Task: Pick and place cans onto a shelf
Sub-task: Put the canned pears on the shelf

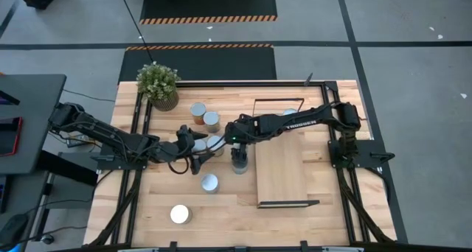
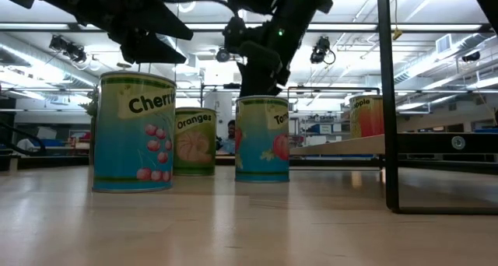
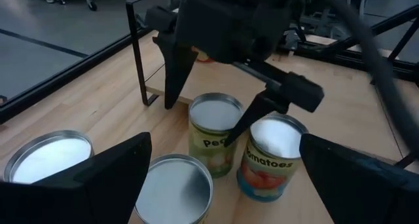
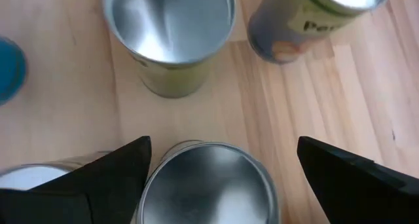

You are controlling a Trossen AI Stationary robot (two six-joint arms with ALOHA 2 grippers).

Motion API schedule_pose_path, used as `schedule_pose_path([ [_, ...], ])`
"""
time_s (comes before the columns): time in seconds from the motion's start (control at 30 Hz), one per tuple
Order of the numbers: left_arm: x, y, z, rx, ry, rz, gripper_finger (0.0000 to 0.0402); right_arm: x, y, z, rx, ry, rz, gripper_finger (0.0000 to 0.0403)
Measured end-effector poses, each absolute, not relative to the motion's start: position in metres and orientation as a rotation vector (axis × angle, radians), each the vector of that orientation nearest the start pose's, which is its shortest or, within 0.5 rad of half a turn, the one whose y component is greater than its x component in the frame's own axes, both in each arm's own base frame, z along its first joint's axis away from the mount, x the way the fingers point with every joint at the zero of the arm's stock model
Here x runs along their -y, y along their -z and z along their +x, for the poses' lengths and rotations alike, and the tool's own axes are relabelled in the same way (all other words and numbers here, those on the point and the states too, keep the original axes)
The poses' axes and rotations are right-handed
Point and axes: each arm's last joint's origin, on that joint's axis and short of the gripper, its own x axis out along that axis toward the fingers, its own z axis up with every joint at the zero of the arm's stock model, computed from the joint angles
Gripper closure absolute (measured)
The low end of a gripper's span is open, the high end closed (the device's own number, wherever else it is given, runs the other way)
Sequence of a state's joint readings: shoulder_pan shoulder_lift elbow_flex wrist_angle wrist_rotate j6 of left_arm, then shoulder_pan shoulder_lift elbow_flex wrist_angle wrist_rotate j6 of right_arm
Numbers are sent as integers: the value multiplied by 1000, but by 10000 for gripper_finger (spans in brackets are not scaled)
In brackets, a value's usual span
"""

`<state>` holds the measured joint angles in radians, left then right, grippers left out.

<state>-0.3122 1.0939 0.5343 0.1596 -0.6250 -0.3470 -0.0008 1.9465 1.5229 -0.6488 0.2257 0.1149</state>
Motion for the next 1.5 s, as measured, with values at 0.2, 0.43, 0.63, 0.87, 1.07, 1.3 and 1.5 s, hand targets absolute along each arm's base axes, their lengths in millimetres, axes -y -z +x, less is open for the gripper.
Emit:
schedule_pose_path([
  [0.2, 52, -223, 217, -301, -366, -159, 6, 13, -209, 406, -1087, 271, 41, 11],
  [0.43, 52, -223, 217, -301, -365, -158, 6, 15, -207, 404, -1106, 271, 51, 13],
  [0.63, 52, -223, 217, -301, -365, -156, 6, 19, -206, 404, -1117, 235, 78, 51],
  [0.87, 52, -223, 217, -300, -365, -156, 6, 20, -209, 401, -1124, 222, 67, 87],
  [1.07, 52, -223, 217, -300, -365, -156, 6, 24, -237, 393, -1043, 230, 56, 72],
  [1.3, 52, -223, 217, -299, -365, -160, 6, 34, -275, 373, -964, 277, 92, 80],
  [1.5, 52, -223, 217, -299, -366, -162, 6, 35, -295, 350, -999, 346, 67, 77],
])
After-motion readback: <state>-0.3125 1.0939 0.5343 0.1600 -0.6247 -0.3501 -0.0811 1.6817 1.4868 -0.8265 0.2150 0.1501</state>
